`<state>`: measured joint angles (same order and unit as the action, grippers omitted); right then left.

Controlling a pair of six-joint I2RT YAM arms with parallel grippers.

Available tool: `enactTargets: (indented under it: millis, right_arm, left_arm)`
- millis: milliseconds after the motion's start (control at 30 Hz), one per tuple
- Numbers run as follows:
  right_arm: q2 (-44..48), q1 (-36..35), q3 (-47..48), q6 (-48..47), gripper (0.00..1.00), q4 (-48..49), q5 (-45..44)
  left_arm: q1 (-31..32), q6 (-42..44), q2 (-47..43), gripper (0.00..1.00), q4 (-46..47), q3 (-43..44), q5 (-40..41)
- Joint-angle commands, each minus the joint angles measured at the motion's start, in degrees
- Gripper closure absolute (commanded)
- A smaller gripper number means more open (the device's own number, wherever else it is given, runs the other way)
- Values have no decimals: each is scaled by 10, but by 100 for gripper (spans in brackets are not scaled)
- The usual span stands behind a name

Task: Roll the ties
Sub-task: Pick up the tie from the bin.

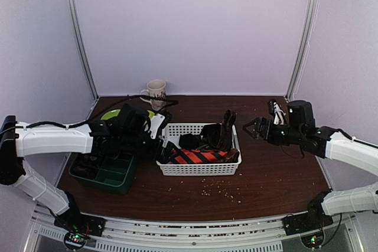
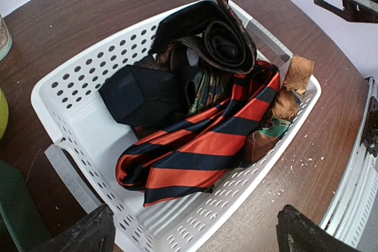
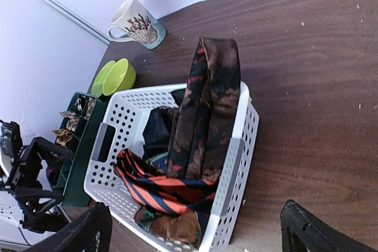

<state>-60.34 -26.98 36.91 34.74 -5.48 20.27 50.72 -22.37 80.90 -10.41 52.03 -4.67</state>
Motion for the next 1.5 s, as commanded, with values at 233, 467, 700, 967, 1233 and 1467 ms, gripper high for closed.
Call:
enactTargets:
  millis: [233,467,700,967,1233,1467]
  right_arm:
    - [-274,19,253,-71,11,-76,-30]
    - [-386,20,332,-66,20,-81,-24]
    - [-424,23,351,-64,56,-79,-7]
    - [-383,24,353,-79,87,-94,-33]
    - [-350,24,362,-86,100,-100,-8]
    - [-295,24,352,-51,100,-44,79]
  left_arm:
    - [2,-8,-32,2,0,11,9]
    - [2,-12,-49,2,-6,0,26]
    - [2,-9,-44,2,-6,4,31]
    - [2,-5,-36,2,-6,9,33]
    - [2,-2,-33,2,-9,12,37]
    - [2,2,-37,2,-10,13,48]
